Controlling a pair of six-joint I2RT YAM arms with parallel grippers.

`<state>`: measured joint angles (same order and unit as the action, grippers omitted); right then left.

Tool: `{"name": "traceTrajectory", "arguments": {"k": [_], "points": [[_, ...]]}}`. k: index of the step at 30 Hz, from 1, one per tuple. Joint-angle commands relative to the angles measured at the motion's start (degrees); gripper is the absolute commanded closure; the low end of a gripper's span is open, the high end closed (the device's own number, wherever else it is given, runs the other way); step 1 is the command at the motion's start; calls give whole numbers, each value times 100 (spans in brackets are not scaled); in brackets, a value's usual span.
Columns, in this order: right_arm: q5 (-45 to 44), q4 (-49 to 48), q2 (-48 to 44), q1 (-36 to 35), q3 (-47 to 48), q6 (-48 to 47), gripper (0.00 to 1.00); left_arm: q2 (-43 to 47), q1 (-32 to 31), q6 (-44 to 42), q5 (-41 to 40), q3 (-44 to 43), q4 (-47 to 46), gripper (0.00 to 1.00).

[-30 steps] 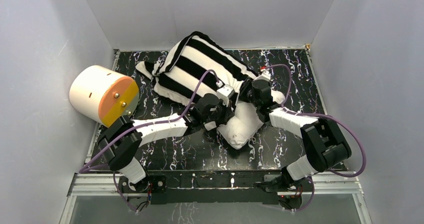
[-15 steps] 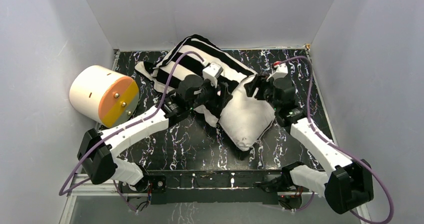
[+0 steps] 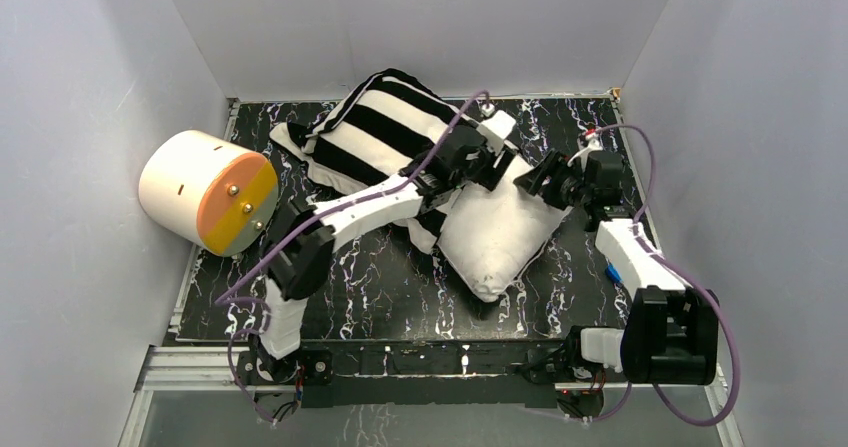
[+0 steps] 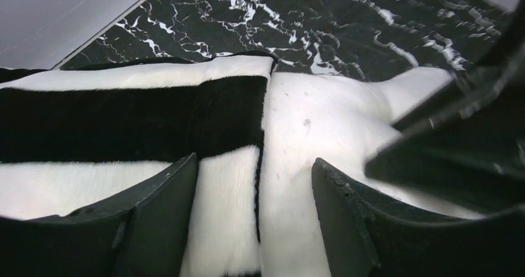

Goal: Put the pillow into the pillowcase
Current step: Stuff the pillow into the pillowcase.

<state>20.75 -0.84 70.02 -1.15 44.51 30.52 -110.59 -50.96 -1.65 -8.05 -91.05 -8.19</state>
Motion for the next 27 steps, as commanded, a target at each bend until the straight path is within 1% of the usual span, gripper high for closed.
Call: {"name": "traceTrajectory", "arguments": {"k": [1, 2, 4, 5, 7, 8, 10, 12, 14, 16, 17, 19, 22, 23, 25, 27], "points": [[850, -1121, 229, -30, -719, 696, 31, -658, -77, -629, -266, -849, 88, 42], [893, -1367, 282, -29, -844, 787, 33, -788, -111, -698, -177, -986, 115, 54], [911, -1798, 376, -26, -981, 941, 41, -937, -287, -852, 9, -1420, 401, 89], [919, -1991, 424, -34, -1021, 1026, 45, -968, -465, -926, 64, -1677, 611, 100], [883, -2337, 534, -85, -1020, 1253, 53, -941, -896, -1010, 238, -2116, 780, 100], [784, -2481, 591, -145, -1015, 1386, 55, -897, -1100, -908, 484, -2277, 783, 100], [473, -2830, 792, -307, -1077, 1784, 59, -755, -1414, -323, 1416, -2344, 561, 100], [262, -3251, 1037, -466, -1105, 2209, 63, -553, -1526, 594, 2326, -1861, -218, 100], [62, -3541, 1306, -588, -1095, 2614, 65, -270, -1512, 1454, 2761, -871, -1259, 100], [-94, -3818, 1498, -647, -1141, 2898, 67, -76, -1406, 1979, 2771, 79, -2042, 100], [-198, -3937, 1561, -667, -1196, 2956, 68, -57, -1291, 2192, 2761, 363, -2189, 100], [-464, -3927, 1656, -696, -1273, 2936, 68, -47, -970, 2500, 2770, 719, -2149, 100], [-461, -4295, 1764, -680, -1467, 2846, 69, 115, -632, 2360, 2316, 1334, -2117, 100], [-466, -4173, 1724, -677, -1448, 2742, 69, 159, -528, 2398, 2291, 1406, -2061, 98], [-500, -3875, 1553, -671, -1400, 2436, 66, 315, -351, 2381, 2280, 1424, -1875, 82], [-581, -3286, 1205, -600, -1316, 2046, 59, 558, -304, 2063, 2011, 1339, -1487, 65]]}}
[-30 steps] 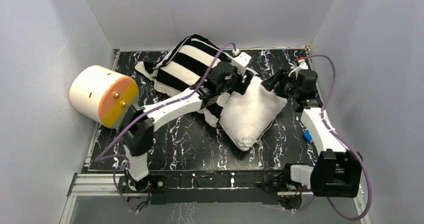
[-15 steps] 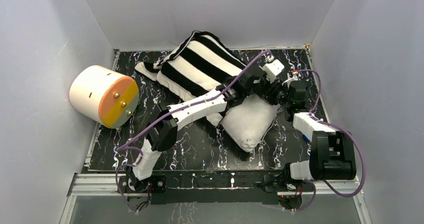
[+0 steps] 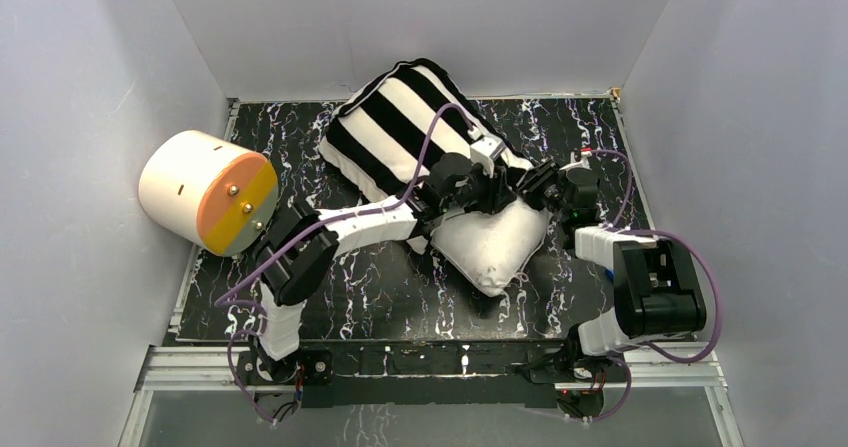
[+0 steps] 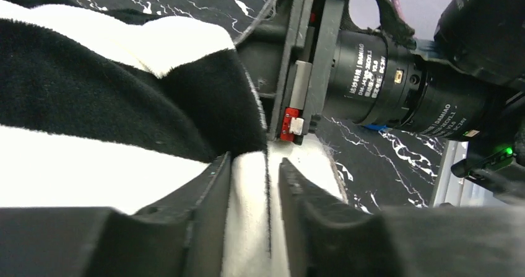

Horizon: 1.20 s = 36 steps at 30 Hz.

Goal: Put the pillow into the pillowcase
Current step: Stuff the pillow into the pillowcase.

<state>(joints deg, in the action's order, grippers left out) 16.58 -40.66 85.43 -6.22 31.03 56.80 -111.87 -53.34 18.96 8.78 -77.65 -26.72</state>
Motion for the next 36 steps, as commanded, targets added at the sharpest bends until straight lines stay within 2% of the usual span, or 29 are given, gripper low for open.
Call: {"name": "traceTrajectory", "arguments": {"k": [1, 7, 11, 14, 17, 19, 21, 24, 25, 27, 29, 30, 31, 33, 36], "points": [[-236, 1078, -569, -61, 108, -811, 55, 824, -30, -178, 225, -63, 623, 59], [-857, 3649, -1973, -20, 841, -2576, 32, 2004, 178, -874, -754, 81, 2063, 40], [-455, 4652, -2605, -27, 1433, -3463, 28, 2892, 262, -1032, -1289, 776, 2404, 34], [-141, 5508, -2714, -82, 1860, -3641, 28, 3421, 283, -991, -1339, 1494, 2295, 33], [72, 5882, -2931, -372, 1964, -3649, 30, 3781, 298, -938, -1276, 2182, 2019, 32], [-164, 6047, -3058, -863, 1943, -3622, 30, 3861, 298, -966, -1287, 2494, 1743, 32], [-621, 6076, -3115, -1322, 1856, -3542, 30, 3771, 298, -985, -1260, 2708, 1425, 31], [-863, 5779, -3006, -1839, 1625, -3309, 32, 3317, 294, -984, -1389, 2727, 1226, 31], [-962, 5602, -2920, -2005, 1539, -3225, 32, 3173, 298, -1003, -1526, 2727, 1181, 34], [-1228, 5171, -2687, -2329, 1243, -3097, 33, 2985, 298, -1166, -1634, 2744, 976, 51], [-1339, 4591, -2327, -2453, 942, -2900, 35, 2982, 298, -1289, -1712, 2701, 914, 84], [-1365, 4195, -2182, -2456, 801, -2795, 36, 3044, 289, -1379, -1637, 2600, 989, 96], [-1421, 3827, -2017, -2461, 689, -2702, 38, 3182, 276, -1415, -1492, 2463, 1177, 100], [-1610, 3399, -1758, -2461, 608, -2541, 42, 3480, 150, -1328, -1285, 2193, 1620, 100], [-2101, 2966, -1494, -2457, 718, -2366, 49, 4007, -462, -490, -1321, 2114, 1998, 100]]}}
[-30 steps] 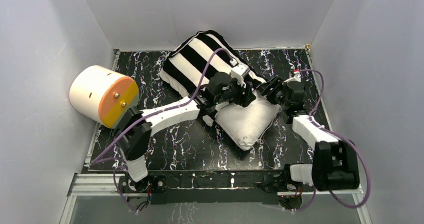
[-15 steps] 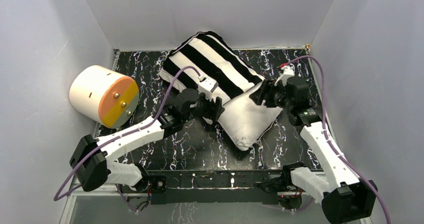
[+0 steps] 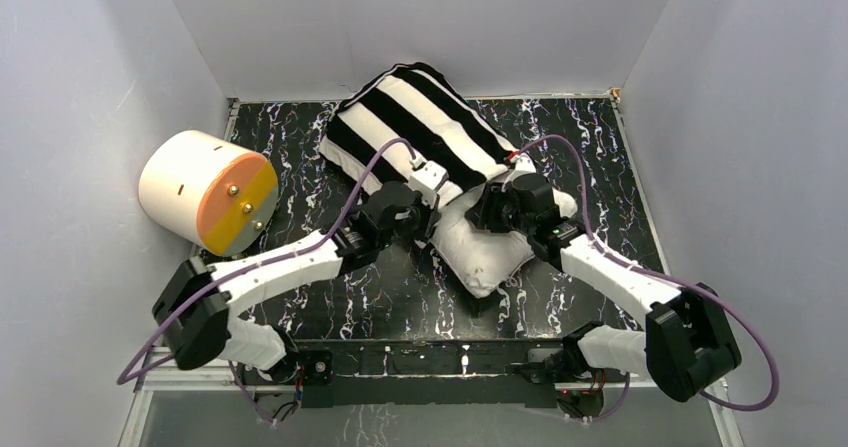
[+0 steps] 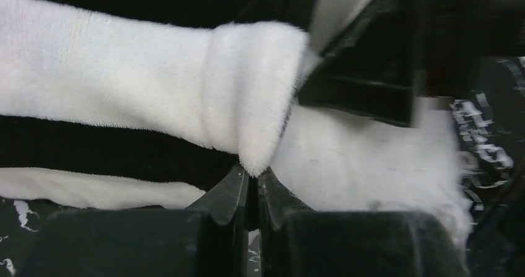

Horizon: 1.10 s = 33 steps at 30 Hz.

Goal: Put the pillow into the pillowcase
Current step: Stuff the pillow into the pillowcase.

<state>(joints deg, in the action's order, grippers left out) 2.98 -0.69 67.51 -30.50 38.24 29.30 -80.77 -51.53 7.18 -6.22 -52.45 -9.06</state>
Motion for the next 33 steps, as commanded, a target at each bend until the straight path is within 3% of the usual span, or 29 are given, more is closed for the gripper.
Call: {"name": "traceTrajectory", "arguments": {"k": [1, 3, 5, 8, 12, 14, 18, 20, 26, 29, 33], "points": [[-872, -1142, 384, -26, 45, 452, 51, 1034, -991, 991, 91, -255, 128, 100], [-1091, -1360, 597, -28, 164, 612, 55, 1115, -1632, 1616, -187, 346, -557, 100], [-1126, -1662, 888, -35, 163, 914, 57, 821, -1758, 2218, -189, 1127, -1460, 100], [-938, -2047, 1291, -27, 53, 1227, 58, 183, -1598, 2414, -583, 1273, -1184, 100], [-939, -1972, 1198, -34, -92, 965, 57, 380, -893, 2654, -408, 1386, -983, 100], [-935, -1585, 854, -27, -119, 564, 54, 614, -555, 2644, -283, 1286, -631, 93], [-788, -556, -167, -29, -52, -472, 42, 1268, -313, 2378, -393, 1070, -67, 61], [-471, -15, -527, -32, 128, -1140, 36, 1585, -243, 2382, -459, 1040, 157, 50], [442, 1537, -954, -153, 965, -2638, 28, 2232, 73, 2635, -547, 999, 674, 42], [337, 1994, -1008, -468, 1212, -3065, 25, 2362, 180, 2737, -536, 967, 944, 42], [-106, 1801, -1194, -1170, 983, -3561, 13, 2444, 388, 2897, -393, 933, 1407, 41]]}}
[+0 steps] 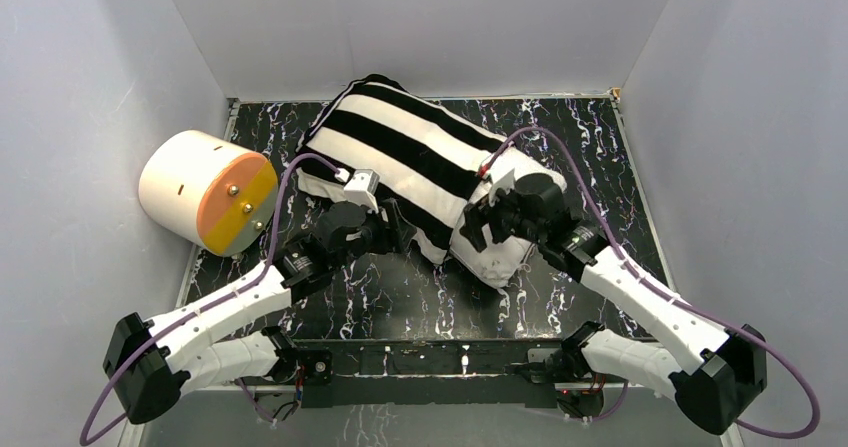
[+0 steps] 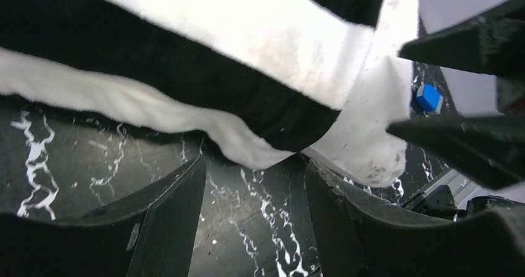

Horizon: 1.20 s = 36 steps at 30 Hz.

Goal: Put the pillow into the pillowcase
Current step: Stuff the pillow into the pillowcase.

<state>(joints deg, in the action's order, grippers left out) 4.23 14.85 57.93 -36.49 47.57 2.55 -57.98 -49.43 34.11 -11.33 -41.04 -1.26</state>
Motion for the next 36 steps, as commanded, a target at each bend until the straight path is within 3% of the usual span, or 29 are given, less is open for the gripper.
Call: {"name": "traceTrajectory", "arguments": {"k": [1, 6, 9, 15, 21, 29, 31, 32, 33, 36], "points": [[-365, 153, -290, -780, 14, -966, 12, 201, 247, 228, 155, -209, 707, 41], [-910, -18, -243, -1515, 40, -1952, 10, 443, 521, 279, 263, -328, 1141, 40], [-922, -56, -92, -1728, 120, -2528, 2, 536, 665, 242, 277, -395, 1313, 40], [-1100, -928, 110, -2141, -272, -4482, 2, 446, 921, 196, 450, -485, 1423, 39], [-1168, -826, 695, -2485, -492, -6088, 2, 288, 1216, 157, 701, -585, 1514, 39], [-3189, -1391, 2100, -2697, -922, -6734, 2, 149, 1673, 275, 1132, -335, 1170, 39], [-3835, -2127, 2421, -2688, -1053, -6985, 4, 131, 1743, 312, 1358, -282, 1117, 39], [-4195, -2448, 2609, -2671, -1077, -7111, 9, 122, 1766, 311, 1383, -268, 1102, 39], [-4451, -2772, 2801, -2632, -1055, -7182, 27, 116, 1777, 303, 1364, -272, 1116, 40], [-4627, -3891, 2849, -2615, -1146, -7564, 95, 126, 1796, 160, 1244, -496, 1264, 40]]}}
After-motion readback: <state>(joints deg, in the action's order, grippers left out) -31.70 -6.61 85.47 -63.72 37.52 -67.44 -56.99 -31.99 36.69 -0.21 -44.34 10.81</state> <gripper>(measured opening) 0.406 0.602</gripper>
